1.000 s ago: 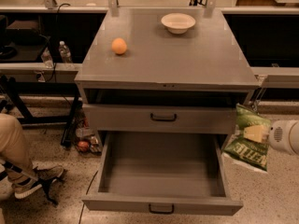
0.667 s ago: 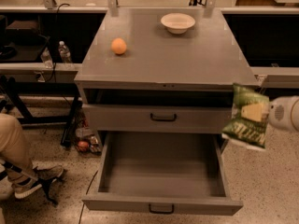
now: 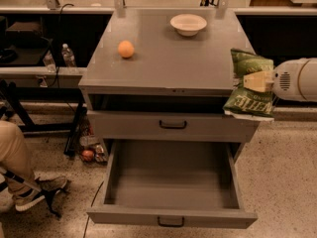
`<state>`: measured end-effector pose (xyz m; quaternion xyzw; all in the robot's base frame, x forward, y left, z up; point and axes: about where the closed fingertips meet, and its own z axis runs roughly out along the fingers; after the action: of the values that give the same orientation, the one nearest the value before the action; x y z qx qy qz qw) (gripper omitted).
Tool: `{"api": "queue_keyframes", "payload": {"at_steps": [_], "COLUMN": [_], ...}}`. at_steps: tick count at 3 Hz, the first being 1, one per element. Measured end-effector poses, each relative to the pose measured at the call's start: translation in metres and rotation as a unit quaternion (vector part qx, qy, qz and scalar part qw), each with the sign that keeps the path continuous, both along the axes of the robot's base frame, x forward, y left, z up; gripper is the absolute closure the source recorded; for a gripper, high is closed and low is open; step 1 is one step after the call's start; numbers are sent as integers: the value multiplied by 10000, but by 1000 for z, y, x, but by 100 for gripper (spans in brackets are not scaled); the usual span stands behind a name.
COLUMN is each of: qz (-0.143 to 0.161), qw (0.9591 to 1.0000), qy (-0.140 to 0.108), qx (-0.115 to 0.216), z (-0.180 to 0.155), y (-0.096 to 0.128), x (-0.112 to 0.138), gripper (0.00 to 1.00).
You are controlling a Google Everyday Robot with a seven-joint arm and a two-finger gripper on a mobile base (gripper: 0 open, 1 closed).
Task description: Pick green jalapeno chip bag from middle drawer and place on counter
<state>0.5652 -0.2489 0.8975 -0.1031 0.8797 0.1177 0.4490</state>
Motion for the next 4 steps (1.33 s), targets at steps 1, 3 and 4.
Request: {"api": "queue_keyframes", "payload": {"at_steps": [1,3,4], "qz": [1,166,298], "qw": [10000,9992,9983], "qy": [0,-326,-372], "qx": [0,-183,-346], "z": [0,33,45], "y": [0,2,10], "x": [0,38,66], "gripper": [100,100,100]}}
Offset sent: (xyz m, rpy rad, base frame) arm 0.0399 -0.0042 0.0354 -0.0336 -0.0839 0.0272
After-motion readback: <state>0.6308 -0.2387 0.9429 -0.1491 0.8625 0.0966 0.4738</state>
